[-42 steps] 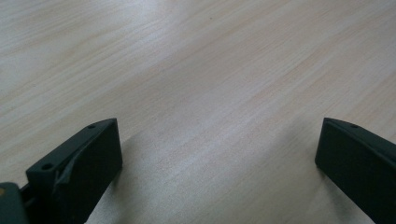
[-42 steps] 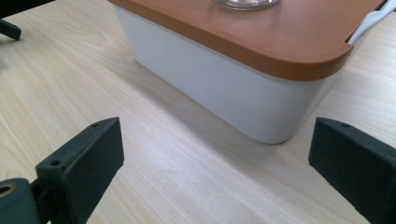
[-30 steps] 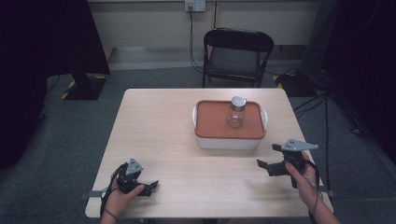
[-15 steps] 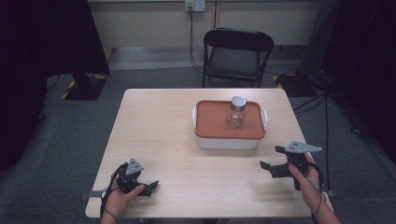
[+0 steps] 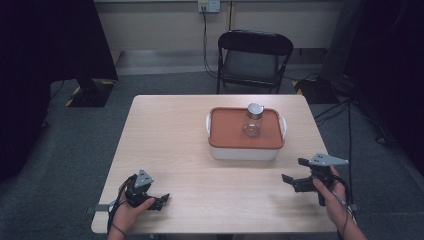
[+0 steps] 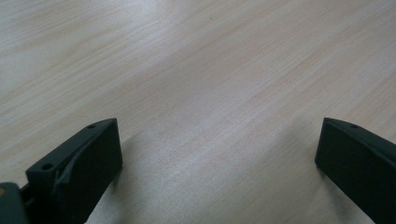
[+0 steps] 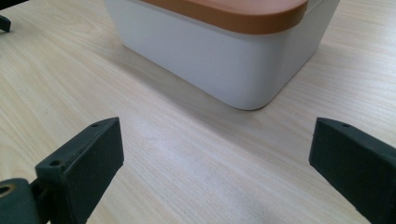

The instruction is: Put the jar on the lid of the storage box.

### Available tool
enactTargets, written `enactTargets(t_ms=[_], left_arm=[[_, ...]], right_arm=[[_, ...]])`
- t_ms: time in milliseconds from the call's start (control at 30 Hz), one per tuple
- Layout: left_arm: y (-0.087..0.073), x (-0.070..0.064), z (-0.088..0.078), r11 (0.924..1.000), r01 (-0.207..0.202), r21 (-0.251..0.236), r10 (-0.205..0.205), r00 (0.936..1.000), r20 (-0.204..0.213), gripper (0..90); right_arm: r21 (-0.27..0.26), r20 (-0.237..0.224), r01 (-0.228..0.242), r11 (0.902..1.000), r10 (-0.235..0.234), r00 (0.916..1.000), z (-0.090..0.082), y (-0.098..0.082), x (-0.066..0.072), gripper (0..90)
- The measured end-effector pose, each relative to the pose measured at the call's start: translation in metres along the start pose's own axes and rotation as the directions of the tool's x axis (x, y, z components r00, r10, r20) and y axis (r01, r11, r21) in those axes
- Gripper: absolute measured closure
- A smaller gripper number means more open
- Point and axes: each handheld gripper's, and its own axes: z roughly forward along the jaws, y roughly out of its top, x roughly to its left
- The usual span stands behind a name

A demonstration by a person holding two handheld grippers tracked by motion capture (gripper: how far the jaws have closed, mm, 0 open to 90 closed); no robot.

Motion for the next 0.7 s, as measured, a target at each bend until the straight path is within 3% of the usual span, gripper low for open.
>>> enactTargets(t_ms=[700], left_arm=[[0.0000,0.0000,0.0000,1.0000,0.000,0.000,0.000,1.0000,0.000,0.2]], right_arm=[[0.008,0.002,-0.007,0.9999,0.007,1.0000,-0.0070,-0.0097,-0.0043,1.9]])
